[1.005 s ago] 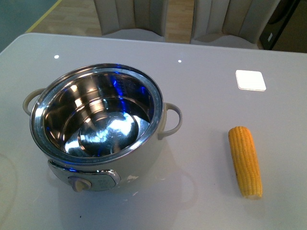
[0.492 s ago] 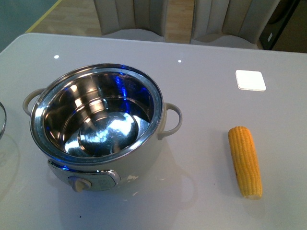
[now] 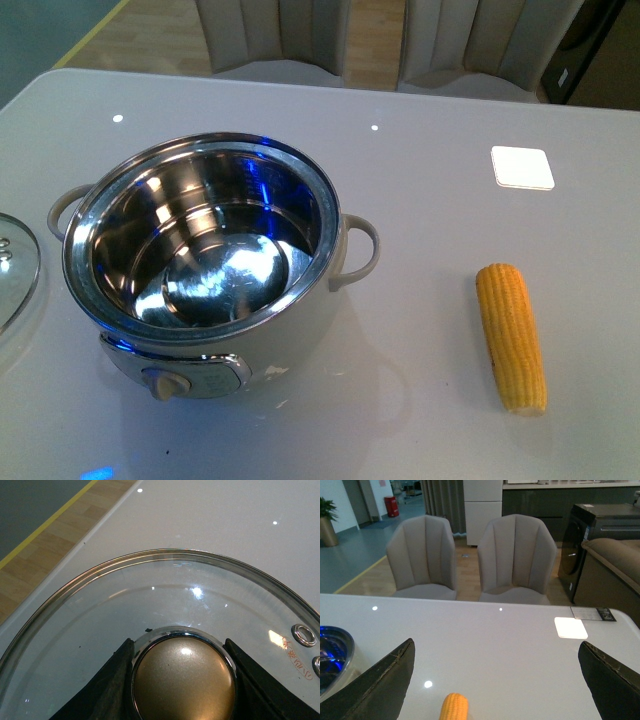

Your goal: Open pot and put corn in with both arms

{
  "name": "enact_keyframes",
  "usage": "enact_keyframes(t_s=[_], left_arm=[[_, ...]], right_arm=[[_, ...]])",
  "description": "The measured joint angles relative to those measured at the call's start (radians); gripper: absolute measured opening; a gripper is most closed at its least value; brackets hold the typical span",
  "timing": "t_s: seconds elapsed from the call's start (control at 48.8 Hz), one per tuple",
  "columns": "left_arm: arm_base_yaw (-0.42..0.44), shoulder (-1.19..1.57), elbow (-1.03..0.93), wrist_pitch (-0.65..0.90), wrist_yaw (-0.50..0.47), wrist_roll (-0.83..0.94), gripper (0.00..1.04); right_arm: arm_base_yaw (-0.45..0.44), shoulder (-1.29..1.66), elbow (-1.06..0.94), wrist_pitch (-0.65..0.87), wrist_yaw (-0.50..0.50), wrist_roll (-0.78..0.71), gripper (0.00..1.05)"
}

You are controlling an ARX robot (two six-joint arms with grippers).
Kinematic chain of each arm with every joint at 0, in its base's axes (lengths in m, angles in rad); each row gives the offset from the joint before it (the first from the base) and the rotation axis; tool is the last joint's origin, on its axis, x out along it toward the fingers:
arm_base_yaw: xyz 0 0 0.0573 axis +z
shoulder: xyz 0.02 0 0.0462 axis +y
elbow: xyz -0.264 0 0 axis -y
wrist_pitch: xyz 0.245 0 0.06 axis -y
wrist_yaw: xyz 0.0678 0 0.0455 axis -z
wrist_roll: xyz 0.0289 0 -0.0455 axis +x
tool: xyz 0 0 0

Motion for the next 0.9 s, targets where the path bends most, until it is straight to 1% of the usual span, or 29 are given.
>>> enact_keyframes(t_s=[0.574,0.738,0.903], left_arm=[[-0.002,0.084,0.031,0.077,0.009,0.000,0.45],[-0.003,0.084,0.031,0.077,0.002,0.013,0.75],[-0.003,0.058,0.026,0.059,-0.005,0.016,0.96]], right_arm=[[0.000,0.000,0.000,0.000,0.000,0.000,0.96],[0.000,0.000,0.000,0.000,0.000,0.000,0.96],[0.000,0.000,0.000,0.000,0.000,0.000,0.96]])
